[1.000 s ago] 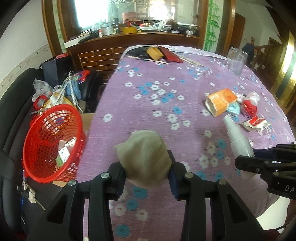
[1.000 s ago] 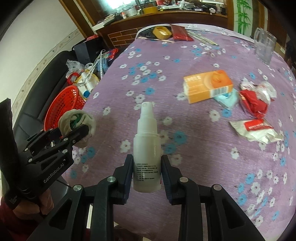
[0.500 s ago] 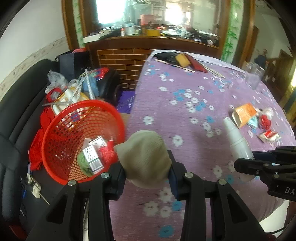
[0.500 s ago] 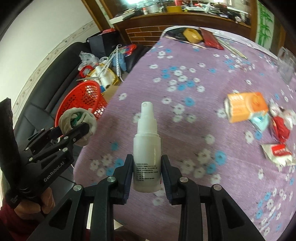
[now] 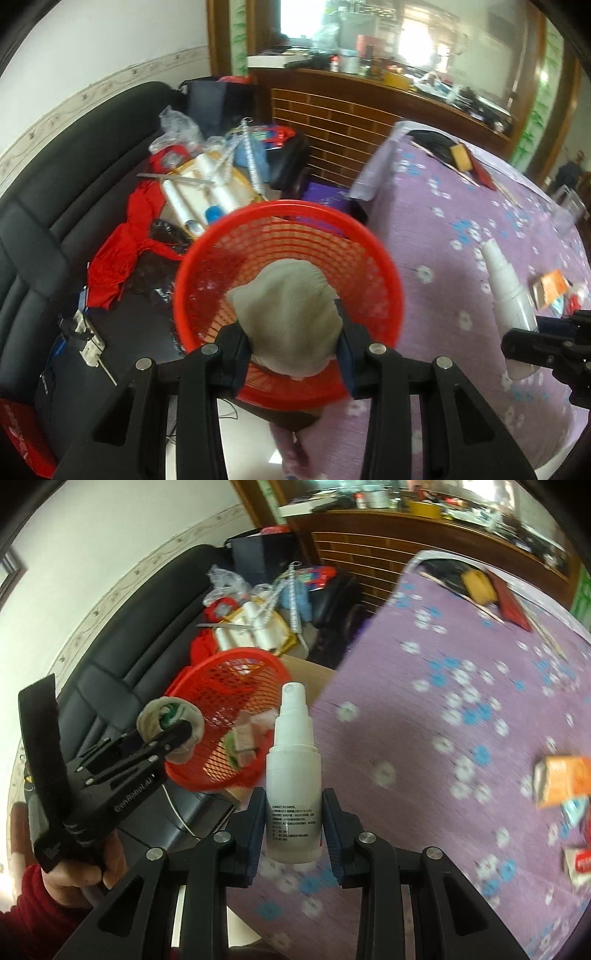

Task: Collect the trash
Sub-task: 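Carry bottle and cloth ball to the red basket and open both tools over it, then grasp the orange medicine box with the left tool while the right tool grasps the white-and-red wrapper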

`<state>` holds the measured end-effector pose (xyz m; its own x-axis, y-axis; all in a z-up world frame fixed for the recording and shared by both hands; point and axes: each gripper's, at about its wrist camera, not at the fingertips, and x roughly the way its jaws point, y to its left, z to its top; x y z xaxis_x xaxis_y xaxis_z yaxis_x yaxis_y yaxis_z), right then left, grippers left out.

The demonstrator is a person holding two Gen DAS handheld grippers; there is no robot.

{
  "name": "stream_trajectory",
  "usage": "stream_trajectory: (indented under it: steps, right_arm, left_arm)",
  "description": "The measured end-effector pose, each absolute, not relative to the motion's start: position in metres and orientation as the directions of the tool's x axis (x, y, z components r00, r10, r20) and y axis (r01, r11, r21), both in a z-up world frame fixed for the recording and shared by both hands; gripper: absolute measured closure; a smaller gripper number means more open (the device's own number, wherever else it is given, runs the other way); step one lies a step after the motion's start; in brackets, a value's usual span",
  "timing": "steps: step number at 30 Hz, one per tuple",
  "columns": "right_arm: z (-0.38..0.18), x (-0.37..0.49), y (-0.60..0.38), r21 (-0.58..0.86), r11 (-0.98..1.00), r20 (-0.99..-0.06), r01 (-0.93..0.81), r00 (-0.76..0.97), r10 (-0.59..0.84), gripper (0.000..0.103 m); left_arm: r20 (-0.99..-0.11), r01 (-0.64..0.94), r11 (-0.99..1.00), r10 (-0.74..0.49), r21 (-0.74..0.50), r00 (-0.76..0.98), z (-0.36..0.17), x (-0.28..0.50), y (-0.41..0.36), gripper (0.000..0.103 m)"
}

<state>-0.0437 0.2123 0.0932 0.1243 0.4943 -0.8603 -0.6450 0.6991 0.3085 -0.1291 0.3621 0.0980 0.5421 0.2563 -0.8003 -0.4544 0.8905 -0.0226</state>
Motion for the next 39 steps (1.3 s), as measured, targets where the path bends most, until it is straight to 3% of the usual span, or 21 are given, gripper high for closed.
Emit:
stream_trajectory:
  steps: [8, 11, 19, 30, 39]
  right_arm:
    - [0.082, -0.025, 0.283, 0.338, 0.663, -0.853, -0.668, 0.080, 0.515, 0.070]
    - [0.075, -0.015, 0.302, 0.347, 0.666, -0.855, -0.660, 0.069, 0.514, 0.070]
    - [0.085, -0.012, 0.277, 0.363, 0.673, -0.840, -0.644, 0.087, 0.535, 0.070]
    - [0.090, -0.043, 0.173, 0.400, 0.728, -0.834, -0.556, 0.109, 0.541, 0.070]
    - [0.061, -0.038, 0.028, 0.460, 0.837, -0.843, -0.296, 0.150, 0.516, 0.070]
  left_arm:
    - [-0.807, -0.476, 0.879, 0.266, -0.021, 0.527, 0.093, -0.121, 0.392, 0.063]
    - [-0.811, -0.501, 0.865, 0.273, -0.028, 0.518, 0.092, -0.118, 0.404, 0.052]
    - [-0.799, -0.516, 0.856, 0.281, -0.042, 0.531, 0.098, -0.128, 0.398, 0.048]
    - [-0.799, -0.356, 0.931, 0.154, -0.079, 0.582, 0.105, -0.132, 0.295, 0.047]
    - [-0.826, -0.201, 0.977, 0.057, -0.069, 0.561, 0.093, -0.114, 0.204, 0.047]
